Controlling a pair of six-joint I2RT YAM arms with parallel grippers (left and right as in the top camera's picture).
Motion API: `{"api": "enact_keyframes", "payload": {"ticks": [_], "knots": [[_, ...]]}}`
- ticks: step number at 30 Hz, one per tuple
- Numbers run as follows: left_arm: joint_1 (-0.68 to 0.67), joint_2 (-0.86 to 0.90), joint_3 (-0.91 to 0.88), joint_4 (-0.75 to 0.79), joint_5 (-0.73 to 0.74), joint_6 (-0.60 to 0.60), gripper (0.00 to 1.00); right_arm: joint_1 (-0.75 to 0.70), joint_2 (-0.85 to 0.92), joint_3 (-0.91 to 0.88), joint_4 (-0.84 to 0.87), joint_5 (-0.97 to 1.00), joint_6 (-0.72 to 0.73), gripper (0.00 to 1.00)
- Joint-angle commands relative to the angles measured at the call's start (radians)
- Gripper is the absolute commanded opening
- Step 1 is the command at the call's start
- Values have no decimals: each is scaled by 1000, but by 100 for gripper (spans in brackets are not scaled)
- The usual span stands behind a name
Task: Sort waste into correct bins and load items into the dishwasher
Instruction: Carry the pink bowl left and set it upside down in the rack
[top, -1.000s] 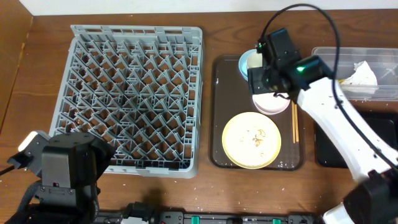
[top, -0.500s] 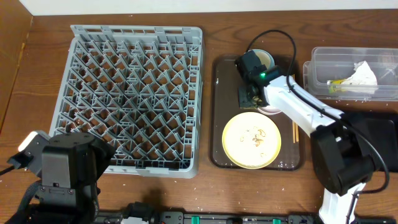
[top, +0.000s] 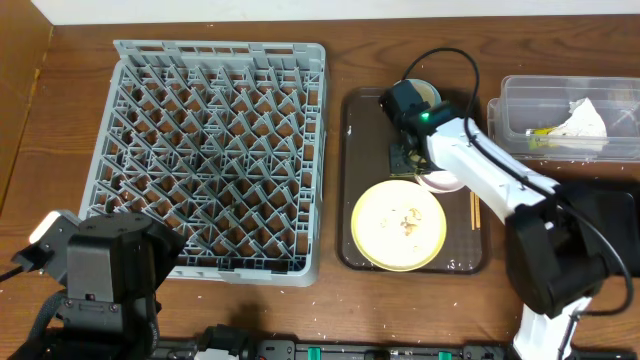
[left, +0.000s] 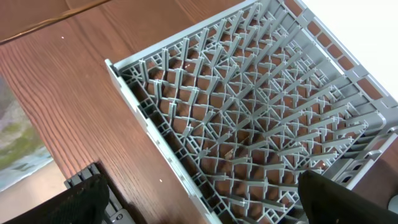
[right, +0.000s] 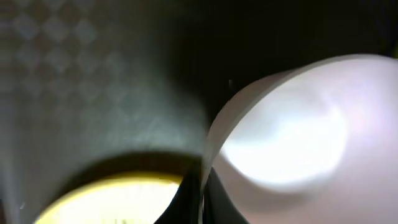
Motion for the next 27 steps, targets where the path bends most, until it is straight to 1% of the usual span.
{"api": "enact_keyframes", "payload": {"ticks": [1, 5, 8, 11, 14, 17, 20, 24, 27], "knots": [[5, 1, 8, -3, -16, -9, 98, 3, -128, 79, -20, -91, -16, 1], [5, 1, 8, -3, -16, -9, 98, 3, -235, 109, -23, -171, -22, 1], [5, 1, 8, -3, -16, -9, 98, 3, -317, 111, 13, -217, -11, 1], [5, 1, 8, -3, -16, -9, 98, 11, -359, 111, 115, -282, -11, 1], [5, 1, 8, -3, -16, -9, 98, 35, -358, 109, 256, -360, -11, 1], [5, 1, 8, -3, -16, -9, 98, 72, -321, 107, 427, -426, 26, 1], [5, 1, 8, -3, -16, -9, 98, 113, -252, 107, 641, -511, 88, 1], [5, 1, 8, -3, -16, -9, 98, 179, -109, 107, 993, -612, 228, 1], [5, 1, 8, -3, -16, -9, 98, 230, 19, 108, 1282, -654, 368, 1]]}}
